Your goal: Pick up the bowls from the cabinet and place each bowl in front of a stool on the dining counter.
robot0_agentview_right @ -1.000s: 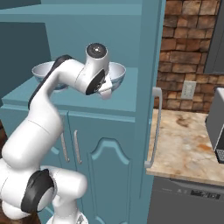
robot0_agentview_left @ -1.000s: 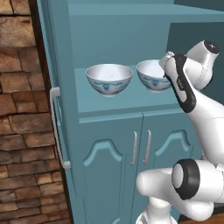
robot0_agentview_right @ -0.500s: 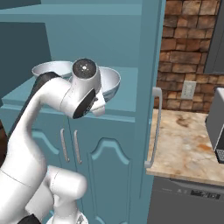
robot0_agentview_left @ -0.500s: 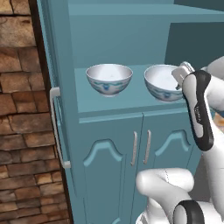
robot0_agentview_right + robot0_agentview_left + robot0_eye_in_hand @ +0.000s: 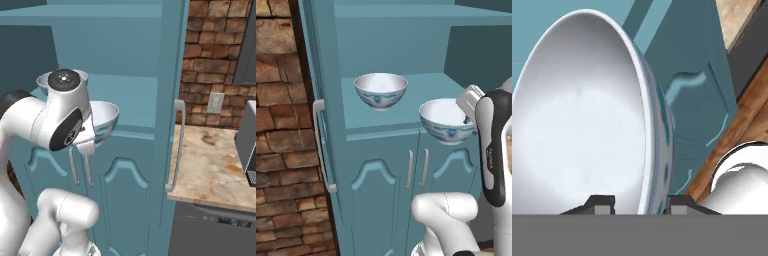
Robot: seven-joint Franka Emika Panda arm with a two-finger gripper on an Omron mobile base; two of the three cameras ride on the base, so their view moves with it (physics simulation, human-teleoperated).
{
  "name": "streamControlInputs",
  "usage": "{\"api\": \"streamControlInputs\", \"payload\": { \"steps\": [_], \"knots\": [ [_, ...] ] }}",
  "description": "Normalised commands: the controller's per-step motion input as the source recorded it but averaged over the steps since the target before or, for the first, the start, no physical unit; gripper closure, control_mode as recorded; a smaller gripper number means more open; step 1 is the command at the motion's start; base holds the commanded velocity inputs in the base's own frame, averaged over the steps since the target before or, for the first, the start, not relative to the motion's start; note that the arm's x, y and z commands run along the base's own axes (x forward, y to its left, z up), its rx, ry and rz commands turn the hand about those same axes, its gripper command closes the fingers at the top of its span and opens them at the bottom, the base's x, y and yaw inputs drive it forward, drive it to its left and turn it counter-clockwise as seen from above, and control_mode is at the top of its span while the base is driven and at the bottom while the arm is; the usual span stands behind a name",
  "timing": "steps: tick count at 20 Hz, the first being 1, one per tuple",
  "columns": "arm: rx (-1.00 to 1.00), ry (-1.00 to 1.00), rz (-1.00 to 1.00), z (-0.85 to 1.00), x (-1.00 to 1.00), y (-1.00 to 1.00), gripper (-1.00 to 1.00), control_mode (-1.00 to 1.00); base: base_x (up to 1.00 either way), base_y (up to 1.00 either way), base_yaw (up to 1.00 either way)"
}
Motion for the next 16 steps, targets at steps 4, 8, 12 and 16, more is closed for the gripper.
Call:
{"api": "streamControlInputs", "payload": {
  "steps": [4,8,12,16],
  "knots": [
    [0.00,0.00,0.00,0.06,-0.46,0.44,1.00,-1.00,0.00,0.00,0.00],
    [0.00,0.02,0.00,0.11,-0.05,0.15,1.00,1.00,-0.15,0.07,0.01],
    [0.00,0.00,0.00,0.00,0.00,0.00,1.00,1.00,-0.99,0.00,0.00],
    [0.00,0.00,0.00,0.00,0.00,0.00,1.00,1.00,-1.00,-0.21,-0.17]
  ]
}}
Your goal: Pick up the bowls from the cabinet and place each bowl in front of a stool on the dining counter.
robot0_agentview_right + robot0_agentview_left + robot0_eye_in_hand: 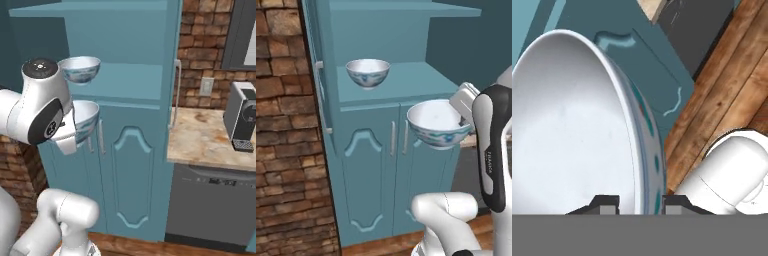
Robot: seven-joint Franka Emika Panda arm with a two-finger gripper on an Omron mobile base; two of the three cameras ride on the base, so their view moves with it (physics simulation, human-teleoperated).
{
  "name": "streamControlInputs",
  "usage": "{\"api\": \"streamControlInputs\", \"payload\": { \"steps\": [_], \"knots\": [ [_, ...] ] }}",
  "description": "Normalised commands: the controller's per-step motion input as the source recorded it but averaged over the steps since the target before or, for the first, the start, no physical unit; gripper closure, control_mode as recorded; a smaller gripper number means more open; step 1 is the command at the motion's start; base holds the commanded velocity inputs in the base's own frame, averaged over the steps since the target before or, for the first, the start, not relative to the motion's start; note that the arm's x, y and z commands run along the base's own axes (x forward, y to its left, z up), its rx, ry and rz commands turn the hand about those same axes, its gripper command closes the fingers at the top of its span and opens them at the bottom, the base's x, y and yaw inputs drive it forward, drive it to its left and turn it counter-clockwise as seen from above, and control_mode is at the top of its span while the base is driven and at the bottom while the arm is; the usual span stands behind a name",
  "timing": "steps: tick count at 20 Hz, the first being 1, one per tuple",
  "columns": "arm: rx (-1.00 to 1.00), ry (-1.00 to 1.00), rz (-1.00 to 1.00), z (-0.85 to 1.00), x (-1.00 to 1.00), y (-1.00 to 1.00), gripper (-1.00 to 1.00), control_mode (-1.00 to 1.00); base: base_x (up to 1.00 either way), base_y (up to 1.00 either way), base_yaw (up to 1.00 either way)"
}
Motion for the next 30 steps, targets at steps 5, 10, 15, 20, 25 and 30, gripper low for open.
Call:
{"api": "streamControlInputs", "payload": {
  "steps": [5,10,15,20,25,30],
  "knots": [
    [0.00,0.00,0.00,0.00,0.00,0.00,1.00,1.00,-1.00,-0.20,-0.25],
    [0.00,0.00,0.00,0.00,0.00,0.00,1.00,1.00,-0.47,-0.45,-0.57],
    [0.00,0.00,0.00,0.00,0.00,0.00,1.00,1.00,-0.02,-0.21,-0.96],
    [0.00,0.00,0.00,0.00,0.00,0.00,1.00,1.00,-0.07,0.00,-1.00],
    [0.00,0.00,0.00,0.00,0.00,0.00,1.00,1.00,-0.08,0.00,-1.00],
    [0.00,0.00,0.00,0.00,0.00,0.00,1.00,1.00,-0.09,0.00,-0.96]
  ]
}}
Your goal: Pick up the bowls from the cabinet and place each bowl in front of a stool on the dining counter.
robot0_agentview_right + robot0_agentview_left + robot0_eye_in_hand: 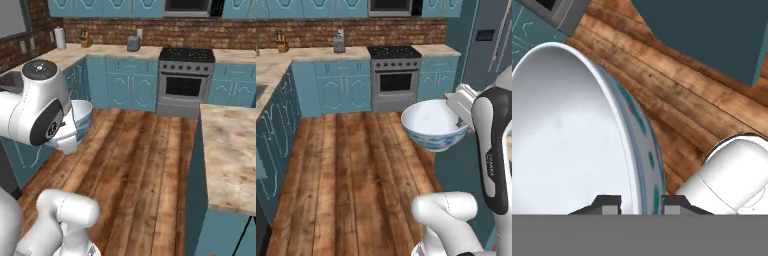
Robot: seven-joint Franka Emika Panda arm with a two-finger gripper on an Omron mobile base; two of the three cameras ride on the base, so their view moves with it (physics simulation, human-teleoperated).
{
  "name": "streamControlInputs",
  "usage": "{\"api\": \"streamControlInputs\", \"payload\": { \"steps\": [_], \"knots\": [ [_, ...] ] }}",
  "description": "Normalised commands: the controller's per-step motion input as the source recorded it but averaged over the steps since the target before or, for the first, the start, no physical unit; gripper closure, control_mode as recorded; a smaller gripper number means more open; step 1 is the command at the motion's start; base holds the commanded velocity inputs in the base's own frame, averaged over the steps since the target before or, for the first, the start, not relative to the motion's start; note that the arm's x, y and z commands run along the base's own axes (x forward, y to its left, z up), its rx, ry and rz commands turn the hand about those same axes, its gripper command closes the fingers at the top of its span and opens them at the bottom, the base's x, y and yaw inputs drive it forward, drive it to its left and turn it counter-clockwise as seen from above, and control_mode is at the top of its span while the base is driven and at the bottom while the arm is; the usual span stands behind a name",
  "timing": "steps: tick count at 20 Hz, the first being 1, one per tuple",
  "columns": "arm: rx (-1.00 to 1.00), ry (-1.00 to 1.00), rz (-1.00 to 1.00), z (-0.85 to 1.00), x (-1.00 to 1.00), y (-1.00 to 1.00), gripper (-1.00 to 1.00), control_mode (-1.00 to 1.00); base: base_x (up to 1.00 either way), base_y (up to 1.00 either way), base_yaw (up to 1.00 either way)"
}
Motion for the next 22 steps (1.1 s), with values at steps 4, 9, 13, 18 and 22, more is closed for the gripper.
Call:
{"api": "streamControlInputs", "payload": {
  "steps": [4,9,13,18,22],
  "knots": [
    [0.00,0.00,0.00,0.00,0.00,0.00,1.00,1.00,-0.07,0.00,-0.93],
    [0.00,0.00,0.00,0.00,0.00,0.00,1.00,1.00,-0.03,0.00,-0.91],
    [0.00,0.00,0.00,0.00,0.00,0.00,1.00,1.00,0.00,-0.18,-0.83],
    [0.00,0.00,0.00,0.00,0.00,0.00,1.00,1.00,0.12,-0.60,-0.62],
    [0.00,0.00,0.00,0.00,0.00,0.00,1.00,1.00,0.10,-0.93,-0.13]
  ]
}}
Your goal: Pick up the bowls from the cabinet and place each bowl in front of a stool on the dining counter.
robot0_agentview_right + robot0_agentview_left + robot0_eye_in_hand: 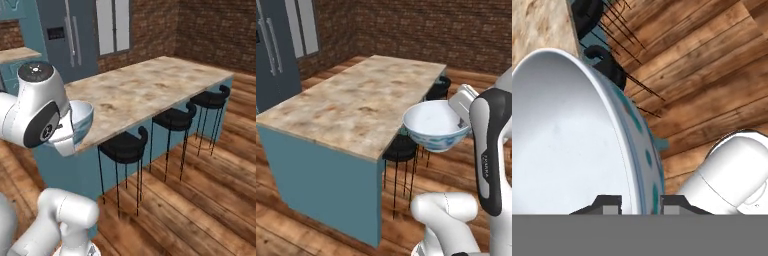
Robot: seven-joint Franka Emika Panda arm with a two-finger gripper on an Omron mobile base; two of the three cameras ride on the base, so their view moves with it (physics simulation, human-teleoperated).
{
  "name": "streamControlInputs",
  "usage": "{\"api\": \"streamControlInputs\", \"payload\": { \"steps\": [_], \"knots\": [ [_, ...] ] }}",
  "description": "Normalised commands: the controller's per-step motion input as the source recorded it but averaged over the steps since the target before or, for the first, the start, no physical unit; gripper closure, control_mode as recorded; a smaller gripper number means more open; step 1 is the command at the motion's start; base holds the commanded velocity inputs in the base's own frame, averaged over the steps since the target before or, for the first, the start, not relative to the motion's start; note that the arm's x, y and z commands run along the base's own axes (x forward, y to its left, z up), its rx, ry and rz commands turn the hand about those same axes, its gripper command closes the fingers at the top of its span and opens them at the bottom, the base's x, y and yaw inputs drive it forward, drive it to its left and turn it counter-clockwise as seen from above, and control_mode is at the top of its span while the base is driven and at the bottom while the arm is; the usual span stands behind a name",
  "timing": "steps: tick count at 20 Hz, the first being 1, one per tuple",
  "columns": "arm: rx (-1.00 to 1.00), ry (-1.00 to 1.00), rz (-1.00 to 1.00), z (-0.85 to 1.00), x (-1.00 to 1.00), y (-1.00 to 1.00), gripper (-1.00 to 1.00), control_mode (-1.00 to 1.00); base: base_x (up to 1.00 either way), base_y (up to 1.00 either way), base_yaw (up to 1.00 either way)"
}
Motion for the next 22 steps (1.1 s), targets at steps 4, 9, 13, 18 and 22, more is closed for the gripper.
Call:
{"api": "streamControlInputs", "payload": {
  "steps": [4,9,13,18,22],
  "knots": [
    [0.00,0.00,0.00,0.00,0.00,0.00,1.00,1.00,0.23,-1.00,-0.04],
    [0.00,0.00,0.00,0.00,0.00,0.00,1.00,1.00,0.03,-1.00,0.39],
    [0.00,0.00,0.00,0.00,0.00,0.00,1.00,1.00,0.00,-0.69,0.80],
    [0.00,0.00,0.00,0.00,0.00,0.00,1.00,1.00,-0.05,-0.39,0.91],
    [0.00,0.00,0.00,0.00,0.00,0.00,1.00,1.00,-0.01,-0.52,0.81]
  ]
}}
